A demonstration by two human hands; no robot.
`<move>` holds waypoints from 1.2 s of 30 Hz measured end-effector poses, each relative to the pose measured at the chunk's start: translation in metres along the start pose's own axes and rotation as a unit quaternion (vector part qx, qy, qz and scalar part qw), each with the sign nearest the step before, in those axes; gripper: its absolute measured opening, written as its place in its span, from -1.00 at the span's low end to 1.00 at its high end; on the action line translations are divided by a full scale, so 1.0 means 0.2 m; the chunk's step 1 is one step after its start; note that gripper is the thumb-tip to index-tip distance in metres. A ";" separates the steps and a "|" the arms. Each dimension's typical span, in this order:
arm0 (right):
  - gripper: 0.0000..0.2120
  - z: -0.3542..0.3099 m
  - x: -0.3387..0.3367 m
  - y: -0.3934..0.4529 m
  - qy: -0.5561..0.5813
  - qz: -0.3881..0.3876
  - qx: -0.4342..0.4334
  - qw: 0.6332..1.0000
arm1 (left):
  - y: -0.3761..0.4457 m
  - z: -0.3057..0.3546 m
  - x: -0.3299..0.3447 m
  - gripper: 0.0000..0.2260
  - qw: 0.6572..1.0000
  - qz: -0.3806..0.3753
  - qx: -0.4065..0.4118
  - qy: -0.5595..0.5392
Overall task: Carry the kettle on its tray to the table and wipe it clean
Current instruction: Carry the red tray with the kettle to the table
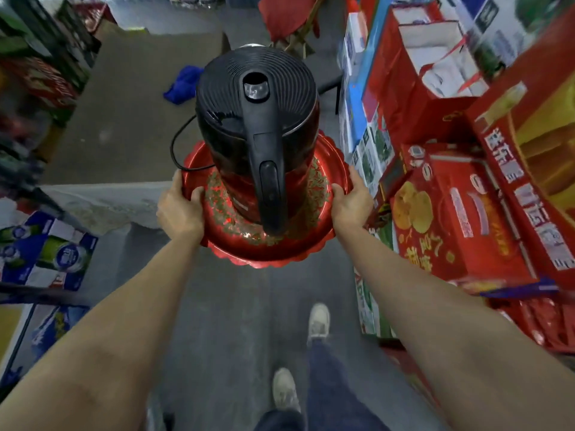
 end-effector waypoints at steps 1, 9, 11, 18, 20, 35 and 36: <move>-0.49 -0.04 0.05 0.10 0.006 -0.003 -0.003 1.000 | 0.10 0.02 0.05 -0.56 1.000 0.000 -0.002 -0.002; -0.49 -0.51 0.41 0.77 -0.021 -0.031 -0.040 0.999 | 0.75 0.22 0.30 -0.61 0.999 0.033 -0.021 -0.015; -0.49 -0.63 0.54 0.91 -0.015 -0.047 -0.046 0.998 | 0.91 0.26 0.32 -0.59 0.999 0.046 -0.023 -0.009; -0.53 -1.09 1.01 1.38 -0.024 -0.069 -0.074 0.995 | 1.58 0.34 0.45 -0.64 0.997 0.069 -0.043 -0.001; -0.56 -1.22 1.12 1.49 -0.024 -0.074 -0.088 0.993 | 1.76 0.34 0.49 -0.66 0.996 0.075 -0.046 -0.003; -0.51 -1.99 2.05 2.29 -0.067 -0.158 -0.161 0.972 | 2.73 0.35 0.65 -0.57 0.978 0.163 -0.127 0.001; -0.51 -2.05 2.11 2.31 -0.064 -0.167 -0.169 0.969 | 2.78 0.33 0.64 -0.56 0.976 0.170 -0.137 0.006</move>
Point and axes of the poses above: each hand's wrist, its own y-axis towards the middle knuckle, its own x-axis out of the palm, z = x × y, the point moved 7 cm from there along y, towards the middle knuckle, and after that the axes turned 13 degrees about -y, right-handed, at the moved point
